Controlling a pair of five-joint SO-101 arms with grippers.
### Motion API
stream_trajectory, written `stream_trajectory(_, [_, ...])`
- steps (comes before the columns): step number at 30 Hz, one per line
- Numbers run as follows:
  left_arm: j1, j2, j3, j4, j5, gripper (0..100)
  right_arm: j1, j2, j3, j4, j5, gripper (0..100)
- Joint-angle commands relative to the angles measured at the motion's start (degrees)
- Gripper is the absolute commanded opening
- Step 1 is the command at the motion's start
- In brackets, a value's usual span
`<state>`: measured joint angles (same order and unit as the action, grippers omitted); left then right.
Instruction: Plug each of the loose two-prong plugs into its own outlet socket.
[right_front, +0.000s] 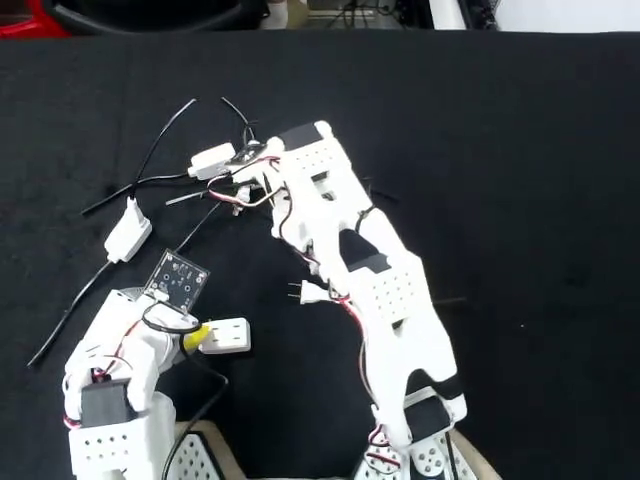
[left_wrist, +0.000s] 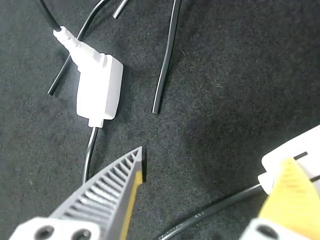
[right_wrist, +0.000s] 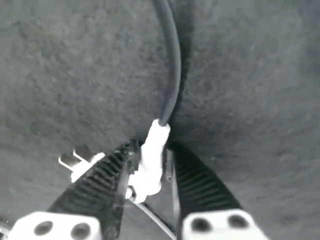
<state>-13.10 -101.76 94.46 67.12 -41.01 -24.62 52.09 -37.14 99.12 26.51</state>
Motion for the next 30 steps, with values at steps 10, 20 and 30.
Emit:
stream_trajectory(10, [0.9,0.7,1.7,0.0,-1.0,40,-2.5,-0.6,0.0,2.1,-13.6,1.1])
stream_trajectory(20, [0.7,0.7,1.7,-0.2,-0.7,40,-2.3,-20.7,0.4,2.1,-18.2,1.1])
stream_trajectory(30, [0.9,0.6,0.0,-0.4,4.6,40,-5.8,-47.1,17.2,-2.5,-25.5,1.1])
